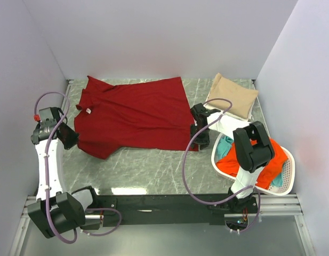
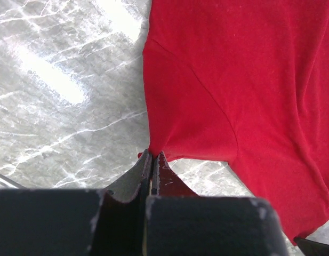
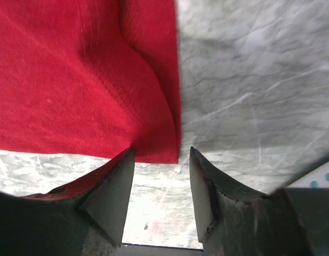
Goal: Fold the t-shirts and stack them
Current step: Flatten the tshirt out
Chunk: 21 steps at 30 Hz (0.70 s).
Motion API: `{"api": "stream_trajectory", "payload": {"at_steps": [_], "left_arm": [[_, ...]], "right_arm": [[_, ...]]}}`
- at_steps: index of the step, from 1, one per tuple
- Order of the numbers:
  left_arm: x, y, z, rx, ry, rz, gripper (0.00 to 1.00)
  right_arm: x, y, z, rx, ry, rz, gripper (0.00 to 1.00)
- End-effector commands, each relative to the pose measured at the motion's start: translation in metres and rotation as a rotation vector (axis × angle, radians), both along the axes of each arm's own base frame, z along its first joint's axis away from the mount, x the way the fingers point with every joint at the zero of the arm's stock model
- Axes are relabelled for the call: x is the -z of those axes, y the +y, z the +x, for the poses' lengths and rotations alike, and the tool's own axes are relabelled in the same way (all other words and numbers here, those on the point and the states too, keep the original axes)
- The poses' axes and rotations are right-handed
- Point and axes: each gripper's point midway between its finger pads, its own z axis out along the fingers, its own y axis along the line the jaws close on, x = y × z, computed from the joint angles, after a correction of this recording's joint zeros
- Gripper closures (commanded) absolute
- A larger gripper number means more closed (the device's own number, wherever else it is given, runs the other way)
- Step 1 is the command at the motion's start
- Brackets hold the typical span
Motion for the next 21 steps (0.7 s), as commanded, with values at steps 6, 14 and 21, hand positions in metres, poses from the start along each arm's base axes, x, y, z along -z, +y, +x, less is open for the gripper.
{"api": "stream_trajectory", "payload": {"at_steps": [6, 14, 21], "left_arm": [[-0.008, 0.001, -0.007, -0.022, -0.031, 0.021, 1.0], [-0.009, -0.004, -0.001, -0.078, -0.121, -0.019, 1.0], [-0.021, -0.009, -0.008, -0.205, -0.221, -0.074, 1.0]], "right_arm": [[0.007, 0.007, -0.017, -0.001, 0.027, 0.002, 0.5], [0.006, 0.006, -0.01, -0.013, 0.014, -0.013, 0.62], [-0.01, 0.006, -0.002, -0.055, 0.019, -0.029, 1.0]]}}
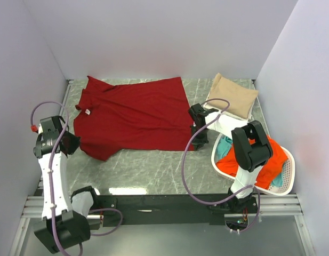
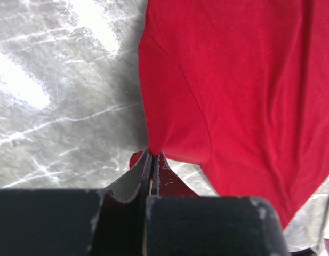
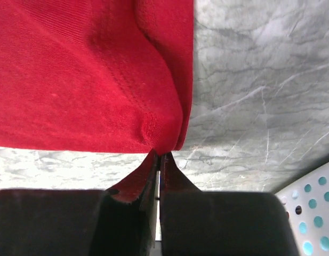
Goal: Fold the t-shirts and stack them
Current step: Flatten the tshirt out
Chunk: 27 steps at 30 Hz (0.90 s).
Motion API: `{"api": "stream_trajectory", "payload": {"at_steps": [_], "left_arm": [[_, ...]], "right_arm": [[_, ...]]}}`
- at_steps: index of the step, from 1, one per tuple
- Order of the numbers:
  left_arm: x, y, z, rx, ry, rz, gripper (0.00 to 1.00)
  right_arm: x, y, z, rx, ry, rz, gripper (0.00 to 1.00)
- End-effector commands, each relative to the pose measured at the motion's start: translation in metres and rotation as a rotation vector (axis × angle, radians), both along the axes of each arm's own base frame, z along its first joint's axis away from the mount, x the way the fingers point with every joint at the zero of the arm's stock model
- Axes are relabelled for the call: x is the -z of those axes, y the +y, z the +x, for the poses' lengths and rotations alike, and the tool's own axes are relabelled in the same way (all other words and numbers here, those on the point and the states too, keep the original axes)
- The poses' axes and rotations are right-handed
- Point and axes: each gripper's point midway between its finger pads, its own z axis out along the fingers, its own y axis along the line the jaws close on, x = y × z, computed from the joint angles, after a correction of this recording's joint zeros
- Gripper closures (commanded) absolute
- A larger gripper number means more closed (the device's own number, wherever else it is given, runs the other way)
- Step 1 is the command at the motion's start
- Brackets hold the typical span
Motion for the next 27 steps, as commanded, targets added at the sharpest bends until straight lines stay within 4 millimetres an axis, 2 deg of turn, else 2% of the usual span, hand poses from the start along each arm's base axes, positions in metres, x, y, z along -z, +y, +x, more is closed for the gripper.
{"api": "stream_trajectory", "payload": {"at_steps": [1, 5, 9, 13, 17, 22, 24, 27], "left_arm": [[-0.025, 0.003, 0.0, -0.093, -0.112, 0.0, 1.0], [-0.038, 0.008, -0.025, -0.163, -0.117, 0.046, 1.0], [-0.042, 0.003, -0.047, -0.183, -0.117, 0.056, 1.0], [-0.032, -0.002, -0.066, -0.189, -0.067, 0.051, 1.0], [-0.031, -0.003, -0.076, -0.193, -0.054, 0.066, 1.0], [-0.034, 0.0, -0.071, -0.174, -0.05, 0.082, 1.0], [-0.037, 0.001, -0.06, -0.137, -0.067, 0.087, 1.0], [-0.038, 0.002, -0.044, -0.091, -0.078, 0.091, 1.0]], "right_arm": [[-0.014, 0.001, 0.002, -0.035, 0.003, -0.014, 1.0], [-0.027, 0.004, -0.014, -0.038, 0.014, 0.029, 1.0], [-0.036, 0.007, -0.035, -0.063, 0.036, 0.035, 1.0], [-0.047, 0.003, -0.051, -0.073, 0.048, 0.007, 1.0], [-0.054, -0.002, -0.064, -0.068, 0.056, -0.001, 1.0], [-0.06, -0.005, -0.07, -0.08, 0.061, -0.012, 1.0], [-0.061, -0.003, -0.065, -0.089, 0.053, -0.01, 1.0], [-0.054, 0.0, -0.057, -0.103, 0.071, -0.018, 1.0]]}}
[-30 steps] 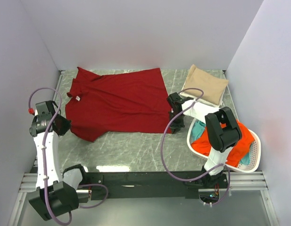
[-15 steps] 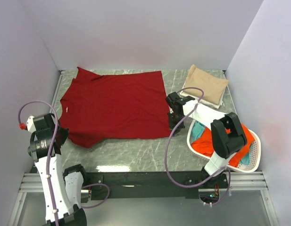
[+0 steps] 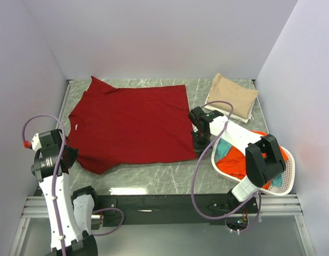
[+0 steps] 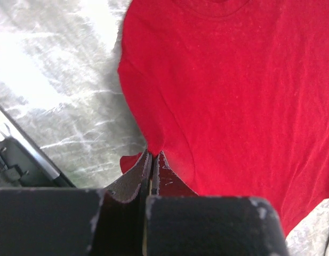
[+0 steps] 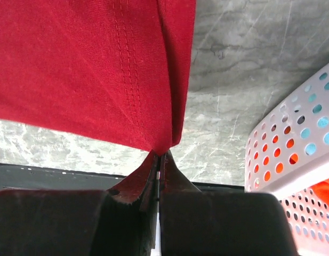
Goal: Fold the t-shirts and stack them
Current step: Flatten the tshirt out, then fold the tshirt
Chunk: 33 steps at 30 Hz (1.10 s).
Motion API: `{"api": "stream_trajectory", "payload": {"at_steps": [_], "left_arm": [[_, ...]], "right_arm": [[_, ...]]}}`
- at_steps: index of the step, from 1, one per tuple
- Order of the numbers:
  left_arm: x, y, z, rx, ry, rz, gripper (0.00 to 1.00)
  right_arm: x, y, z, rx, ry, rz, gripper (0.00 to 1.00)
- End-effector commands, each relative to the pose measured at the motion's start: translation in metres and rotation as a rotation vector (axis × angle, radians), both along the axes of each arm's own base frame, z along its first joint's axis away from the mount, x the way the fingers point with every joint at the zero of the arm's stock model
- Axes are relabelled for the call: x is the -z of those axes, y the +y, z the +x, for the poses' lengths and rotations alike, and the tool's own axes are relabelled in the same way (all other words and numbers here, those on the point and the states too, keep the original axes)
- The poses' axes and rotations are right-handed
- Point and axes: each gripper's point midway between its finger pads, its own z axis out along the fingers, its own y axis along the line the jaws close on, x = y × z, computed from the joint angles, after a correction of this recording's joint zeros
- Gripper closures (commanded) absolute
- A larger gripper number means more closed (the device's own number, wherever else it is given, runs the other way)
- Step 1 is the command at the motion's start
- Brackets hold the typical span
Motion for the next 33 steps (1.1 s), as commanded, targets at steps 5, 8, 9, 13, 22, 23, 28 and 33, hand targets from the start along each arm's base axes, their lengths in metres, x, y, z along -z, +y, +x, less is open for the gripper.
{"api": "stream_trajectory", "payload": {"at_steps": [5, 8, 9, 13, 22, 23, 28, 33], "left_arm": [[-0.014, 0.007, 0.045, 0.12, -0.064, 0.036, 1.0], [-0.015, 0.009, 0.063, 0.172, -0.07, 0.038, 1.0], [-0.019, 0.008, 0.07, 0.189, -0.082, 0.037, 1.0], [-0.021, 0.018, 0.094, 0.242, -0.065, 0.064, 1.0], [-0.013, 0.021, 0.151, 0.371, -0.08, 0.031, 1.0], [-0.015, 0.023, 0.159, 0.379, -0.094, 0.032, 1.0], [-0.007, 0.027, 0.187, 0.4, -0.096, 0.005, 1.0], [-0.011, 0.034, 0.212, 0.412, -0.114, 0.008, 1.0]], "right_arm": [[-0.011, 0.015, 0.031, -0.046, -0.016, 0.002, 1.0], [-0.018, 0.022, 0.045, -0.052, -0.031, 0.01, 1.0], [-0.017, 0.022, 0.047, -0.056, -0.018, 0.011, 1.0], [-0.023, 0.026, 0.064, -0.067, -0.029, 0.016, 1.0], [-0.026, 0.023, 0.118, -0.042, -0.061, 0.02, 1.0], [-0.026, 0.026, 0.127, -0.039, -0.065, 0.031, 1.0], [-0.028, 0.027, 0.157, -0.015, -0.082, 0.047, 1.0], [-0.015, 0.026, 0.172, 0.007, -0.065, 0.044, 1.0]]}}
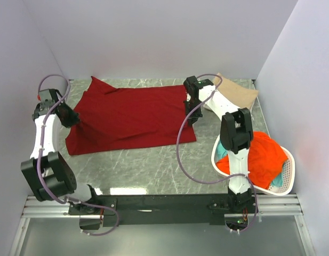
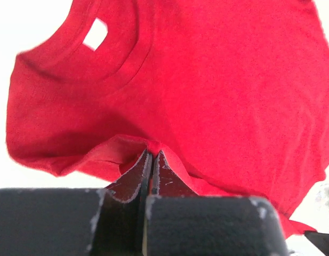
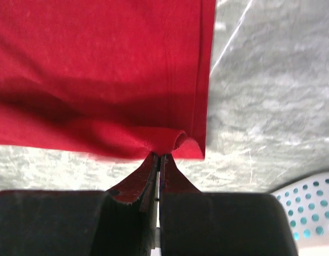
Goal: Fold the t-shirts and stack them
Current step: Fold the tshirt
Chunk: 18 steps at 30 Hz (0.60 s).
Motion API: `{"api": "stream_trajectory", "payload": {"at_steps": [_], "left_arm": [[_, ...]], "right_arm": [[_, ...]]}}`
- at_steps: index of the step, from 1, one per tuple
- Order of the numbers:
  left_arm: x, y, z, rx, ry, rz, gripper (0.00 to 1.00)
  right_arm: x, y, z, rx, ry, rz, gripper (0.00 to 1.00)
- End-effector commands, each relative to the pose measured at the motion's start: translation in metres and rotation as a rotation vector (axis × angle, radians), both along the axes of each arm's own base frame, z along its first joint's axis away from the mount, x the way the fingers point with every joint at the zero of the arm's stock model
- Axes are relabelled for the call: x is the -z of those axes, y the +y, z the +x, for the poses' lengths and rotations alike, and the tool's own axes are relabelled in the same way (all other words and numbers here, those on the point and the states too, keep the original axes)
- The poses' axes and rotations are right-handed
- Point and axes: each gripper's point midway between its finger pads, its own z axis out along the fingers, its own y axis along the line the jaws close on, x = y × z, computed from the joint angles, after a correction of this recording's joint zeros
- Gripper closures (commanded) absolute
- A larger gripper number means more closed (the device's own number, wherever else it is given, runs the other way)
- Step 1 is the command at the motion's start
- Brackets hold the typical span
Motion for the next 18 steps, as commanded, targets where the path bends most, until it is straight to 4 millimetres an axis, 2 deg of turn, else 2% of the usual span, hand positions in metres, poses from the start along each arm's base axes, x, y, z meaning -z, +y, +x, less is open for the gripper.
{"api": "stream_trajectory", "payload": {"at_steps": [1, 3, 4, 7, 9, 10, 12, 16, 18], "left_arm": [[-0.026, 0.008, 0.036, 0.043, -0.116, 0.027, 1.0], [-0.026, 0.009, 0.045, 0.054, -0.118, 0.021, 1.0], [-0.018, 0.01, 0.048, 0.056, -0.097, 0.01, 1.0], [-0.013, 0.015, 0.06, 0.058, -0.086, 0.009, 1.0], [-0.017, 0.018, 0.067, 0.057, -0.096, 0.017, 1.0], [-0.011, 0.02, 0.071, 0.058, -0.083, 0.014, 1.0], [-0.014, 0.023, 0.078, 0.061, -0.089, 0.015, 1.0], [-0.004, 0.024, 0.09, 0.077, -0.072, 0.001, 1.0], [-0.006, 0.026, 0.094, 0.082, -0.075, 0.005, 1.0]], "right_arm": [[-0.005, -0.003, 0.01, 0.003, -0.005, 0.001, 1.0], [0.0, -0.005, 0.013, 0.013, 0.004, -0.002, 1.0], [0.0, -0.005, 0.016, 0.015, 0.001, -0.001, 1.0], [0.001, -0.006, 0.023, 0.029, -0.005, 0.0, 1.0], [0.003, -0.007, 0.026, 0.038, 0.0, 0.002, 1.0], [0.002, -0.007, 0.028, 0.042, -0.004, 0.005, 1.0], [0.004, -0.007, 0.03, 0.045, -0.002, 0.005, 1.0], [0.003, -0.009, 0.036, 0.059, -0.009, 0.008, 1.0], [0.002, -0.008, 0.038, 0.066, -0.015, 0.016, 1.0]]}}
